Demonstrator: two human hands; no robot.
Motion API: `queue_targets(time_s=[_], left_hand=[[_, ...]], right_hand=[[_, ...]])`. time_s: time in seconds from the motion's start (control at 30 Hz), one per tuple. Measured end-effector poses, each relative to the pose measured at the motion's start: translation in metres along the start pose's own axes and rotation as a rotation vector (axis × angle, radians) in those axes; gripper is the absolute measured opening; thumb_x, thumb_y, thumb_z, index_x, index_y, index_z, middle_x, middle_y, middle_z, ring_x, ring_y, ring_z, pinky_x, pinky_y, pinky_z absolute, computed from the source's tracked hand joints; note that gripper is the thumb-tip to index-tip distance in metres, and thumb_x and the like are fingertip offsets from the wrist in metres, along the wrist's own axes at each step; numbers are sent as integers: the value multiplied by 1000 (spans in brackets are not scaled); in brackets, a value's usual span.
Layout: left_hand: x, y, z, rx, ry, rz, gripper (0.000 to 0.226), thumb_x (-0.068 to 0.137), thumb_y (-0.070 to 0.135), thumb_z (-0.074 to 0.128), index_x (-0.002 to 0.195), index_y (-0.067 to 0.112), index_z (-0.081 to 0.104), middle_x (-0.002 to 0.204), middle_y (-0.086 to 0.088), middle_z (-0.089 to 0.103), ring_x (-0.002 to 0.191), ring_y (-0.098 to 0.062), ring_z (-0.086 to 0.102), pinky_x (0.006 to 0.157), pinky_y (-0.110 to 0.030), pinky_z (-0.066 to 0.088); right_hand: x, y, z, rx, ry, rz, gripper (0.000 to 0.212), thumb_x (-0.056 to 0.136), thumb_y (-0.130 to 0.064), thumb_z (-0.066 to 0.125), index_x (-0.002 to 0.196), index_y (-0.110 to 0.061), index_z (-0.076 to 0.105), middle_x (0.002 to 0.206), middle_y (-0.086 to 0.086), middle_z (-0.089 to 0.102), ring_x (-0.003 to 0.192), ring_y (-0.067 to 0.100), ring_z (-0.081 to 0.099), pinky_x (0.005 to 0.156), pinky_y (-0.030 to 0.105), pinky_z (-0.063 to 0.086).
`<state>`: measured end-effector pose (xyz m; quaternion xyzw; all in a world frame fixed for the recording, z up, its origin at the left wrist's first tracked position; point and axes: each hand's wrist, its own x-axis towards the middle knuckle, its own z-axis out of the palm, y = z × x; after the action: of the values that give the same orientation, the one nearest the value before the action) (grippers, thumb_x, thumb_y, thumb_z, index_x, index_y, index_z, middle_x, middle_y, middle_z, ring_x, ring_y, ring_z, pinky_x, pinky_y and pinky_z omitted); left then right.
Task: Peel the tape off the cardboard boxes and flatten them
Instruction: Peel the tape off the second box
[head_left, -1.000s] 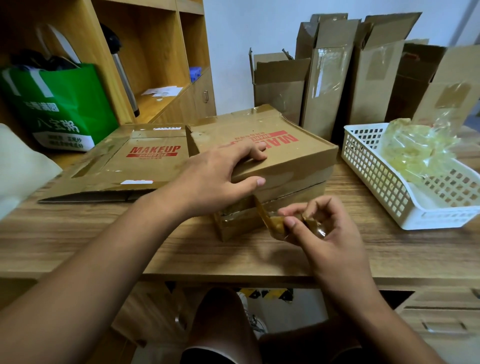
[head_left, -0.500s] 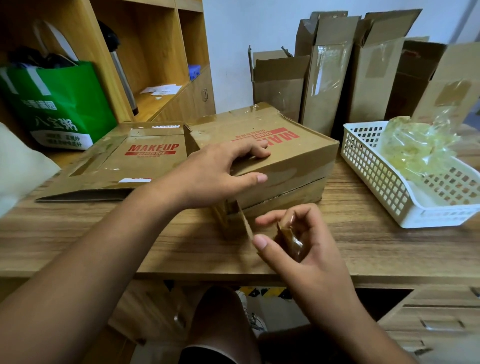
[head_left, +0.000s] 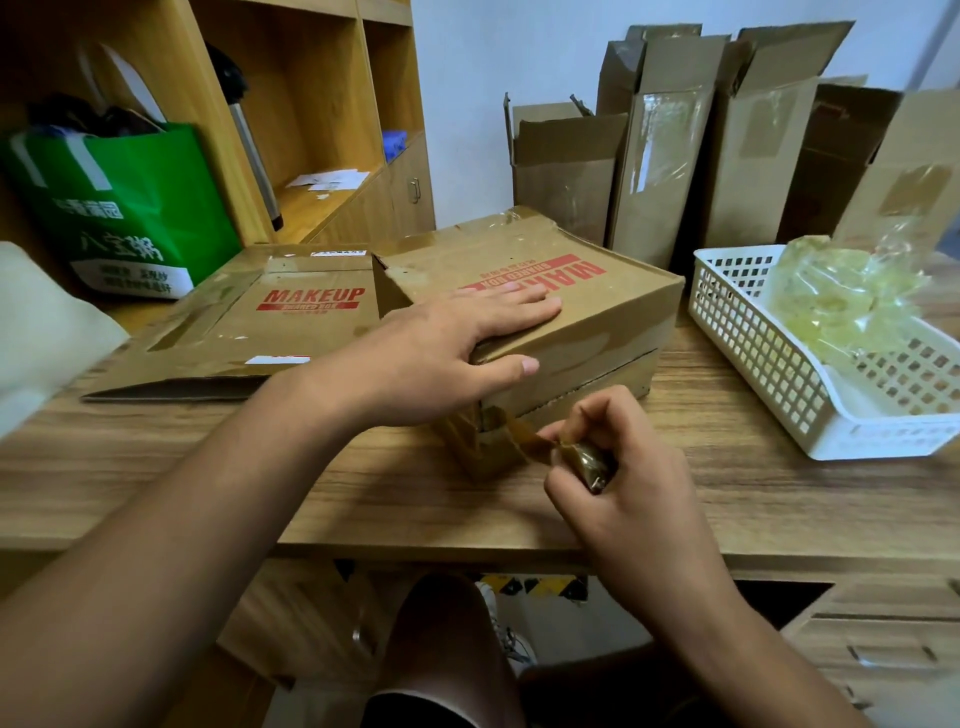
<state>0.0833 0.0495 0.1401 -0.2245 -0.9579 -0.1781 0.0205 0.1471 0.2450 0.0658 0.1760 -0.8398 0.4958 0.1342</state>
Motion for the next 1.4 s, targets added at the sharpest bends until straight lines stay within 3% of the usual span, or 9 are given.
queue_targets(time_s=[0.23, 0.4, 0.53, 0.73, 0.9, 1.0, 1.1, 1.33, 1.4], left_hand=[[5, 22, 4, 102, 25, -12, 58, 103, 47, 46, 156, 46, 23, 163, 24, 17, 149, 6, 10, 124, -26, 8], [9, 33, 7, 169, 11, -39, 59, 104, 52, 40, 157, 48, 16, 163, 27, 12, 148, 8, 7, 101, -14, 7], [8, 36, 0, 182, -28, -54, 57, 102, 59, 35, 156, 51, 17, 162, 31, 11, 148, 7, 9, 105, -21, 14], [5, 22, -12, 109, -120, -22, 66, 90, 79, 32, 152, 59, 18, 161, 35, 12, 149, 6, 13, 124, -38, 16], [0, 13, -16, 45, -171, 6, 70, 86, 80, 44, 149, 65, 16, 158, 40, 8, 148, 10, 8, 125, -38, 14], [2, 16, -12, 63, -133, 15, 69, 88, 71, 47, 151, 61, 20, 160, 36, 12, 148, 10, 10, 124, -33, 15], [4, 22, -7, 101, -77, -4, 69, 87, 72, 46, 150, 60, 22, 159, 35, 15, 141, 14, 13, 117, -31, 21], [9, 33, -1, 161, -5, -61, 70, 85, 78, 42, 149, 62, 22, 158, 35, 19, 149, -3, 23, 114, -45, 33], [9, 34, 1, 163, 8, -64, 71, 84, 80, 41, 149, 61, 22, 158, 34, 20, 149, -5, 25, 114, -51, 34]], right_hand=[[-24, -2, 6, 38, -3, -43, 26, 79, -24, 66, 87, -39, 46, 96, -19, 69, 92, 2, 69, 74, 36, 58], [-30, -7, 6, 72, -10, -107, 19, 77, -35, 56, 92, -39, 46, 101, -23, 67, 93, 3, 69, 72, 36, 57], [-29, -5, 1, 47, 1, -66, 24, 79, -27, 58, 92, -41, 44, 97, -17, 66, 83, 10, 67, 69, 39, 55], [-16, 17, -18, 108, 48, 38, 39, 86, -10, 62, 86, -43, 43, 90, -11, 60, 80, 13, 60, 67, 28, 48], [-8, 31, -30, 135, 98, 46, 45, 88, 4, 61, 91, -37, 43, 93, -15, 64, 86, 11, 63, 79, 29, 51], [-8, 33, -33, 143, 91, 17, 50, 84, 12, 58, 93, -35, 43, 106, -12, 70, 100, 14, 68, 90, 49, 53], [-12, 33, -36, 147, 89, -21, 51, 80, 16, 56, 91, -32, 43, 112, -11, 73, 108, 16, 68, 90, 55, 52], [-29, 25, -27, 117, 73, -91, 62, 77, 21, 62, 88, -38, 45, 111, -24, 72, 96, 7, 72, 73, 26, 57], [-31, 25, -20, 127, 74, -102, 60, 77, 20, 62, 89, -37, 46, 113, -24, 71, 101, 5, 71, 78, 27, 58]])
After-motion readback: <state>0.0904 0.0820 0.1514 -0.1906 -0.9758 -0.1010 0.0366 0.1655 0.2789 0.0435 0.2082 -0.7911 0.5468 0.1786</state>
